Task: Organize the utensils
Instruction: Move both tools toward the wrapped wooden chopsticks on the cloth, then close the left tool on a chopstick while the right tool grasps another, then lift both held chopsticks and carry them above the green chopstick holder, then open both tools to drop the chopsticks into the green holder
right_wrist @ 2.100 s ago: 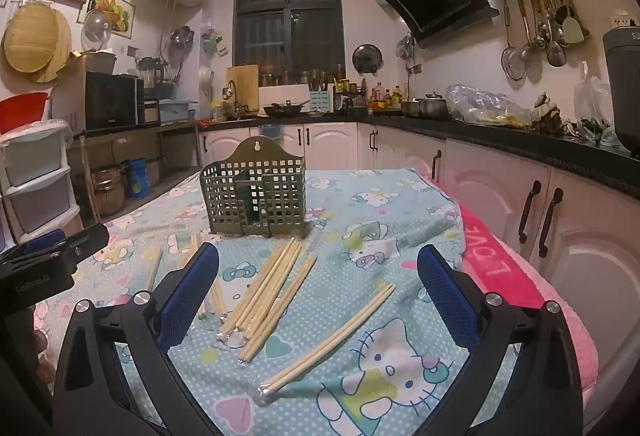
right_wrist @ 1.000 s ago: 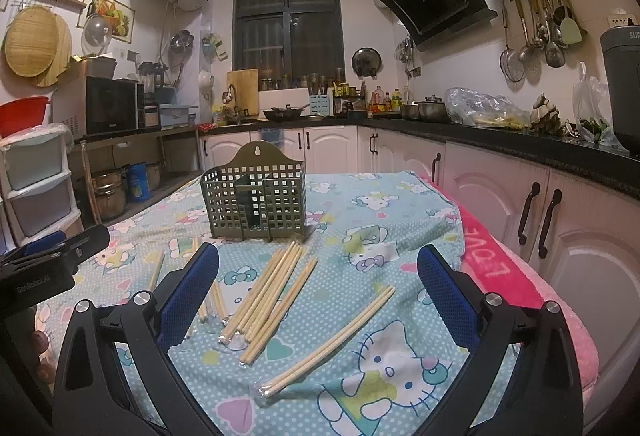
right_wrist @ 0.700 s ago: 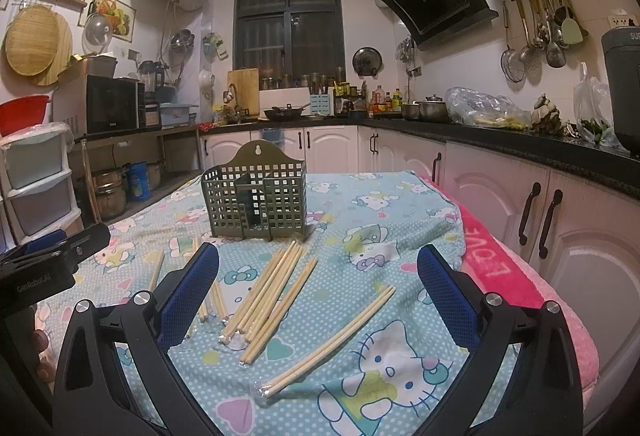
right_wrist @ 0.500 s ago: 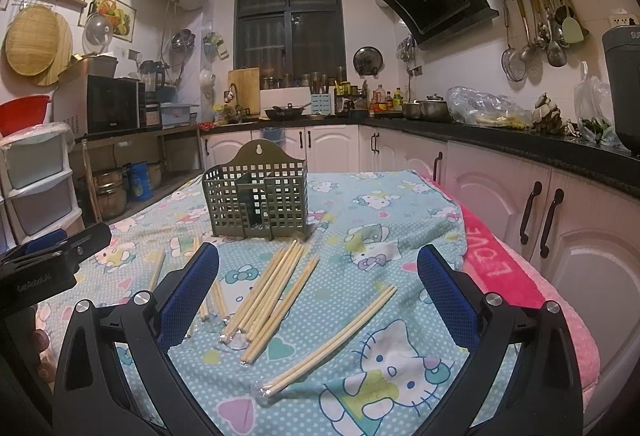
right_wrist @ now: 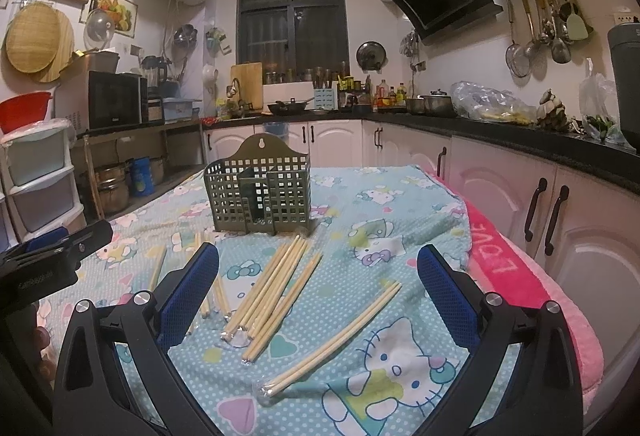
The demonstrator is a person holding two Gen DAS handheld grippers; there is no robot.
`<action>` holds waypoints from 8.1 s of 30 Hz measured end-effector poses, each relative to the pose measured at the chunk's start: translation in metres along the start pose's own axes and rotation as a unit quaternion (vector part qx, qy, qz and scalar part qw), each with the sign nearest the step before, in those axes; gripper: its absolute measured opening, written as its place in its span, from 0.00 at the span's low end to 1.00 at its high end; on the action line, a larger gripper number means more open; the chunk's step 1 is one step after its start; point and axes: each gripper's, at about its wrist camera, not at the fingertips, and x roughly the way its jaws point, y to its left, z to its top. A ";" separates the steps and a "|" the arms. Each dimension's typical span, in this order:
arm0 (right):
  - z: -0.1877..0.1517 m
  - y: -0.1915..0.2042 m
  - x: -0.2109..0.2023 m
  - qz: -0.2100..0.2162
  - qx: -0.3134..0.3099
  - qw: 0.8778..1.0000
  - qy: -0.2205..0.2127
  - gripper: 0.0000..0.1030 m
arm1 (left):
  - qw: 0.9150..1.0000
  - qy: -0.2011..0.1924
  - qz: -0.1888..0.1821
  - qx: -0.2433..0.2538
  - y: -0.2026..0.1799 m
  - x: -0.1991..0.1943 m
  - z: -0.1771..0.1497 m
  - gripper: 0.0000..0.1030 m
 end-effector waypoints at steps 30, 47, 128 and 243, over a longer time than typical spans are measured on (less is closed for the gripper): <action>0.032 0.021 0.064 0.057 -0.049 0.996 0.049 0.94 | 0.996 0.058 0.003 -0.064 0.059 0.050 0.033 0.90; 0.052 0.009 0.118 0.045 -0.049 0.991 0.112 0.94 | 0.987 0.145 -0.042 -0.056 0.050 0.124 0.061 0.90; 0.071 -0.055 0.188 0.146 0.093 0.960 0.220 0.05 | 0.961 0.189 -0.173 -0.106 0.036 0.172 0.123 0.00; 0.141 -0.034 0.226 0.077 0.066 0.995 0.001 0.25 | 0.990 0.045 -0.095 -0.091 0.041 0.208 0.161 0.17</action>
